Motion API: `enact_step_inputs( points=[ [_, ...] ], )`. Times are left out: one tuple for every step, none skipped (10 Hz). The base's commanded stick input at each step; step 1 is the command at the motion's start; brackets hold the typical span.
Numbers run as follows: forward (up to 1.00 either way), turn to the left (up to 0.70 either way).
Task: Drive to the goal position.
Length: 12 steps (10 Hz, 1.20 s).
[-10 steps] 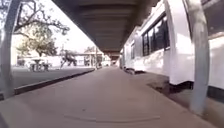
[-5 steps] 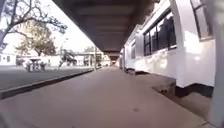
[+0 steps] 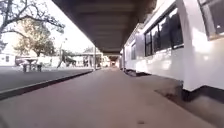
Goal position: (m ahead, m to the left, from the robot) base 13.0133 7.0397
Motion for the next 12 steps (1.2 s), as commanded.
enact_step_inputs(
  points=[
    [0.7, 0.0],
    [0.7, 0.0],
    [0.7, 0.0],
    [0.7, 0.0],
    [0.7, 0.0],
    [0.7, 0.0],
    [0.7, 0.0],
    [0.7, 0.0],
    [0.7, 0.0],
    [0.7, 0.0],
    [0.7, 0.0],
    [0.7, 0.0]
  ],
)
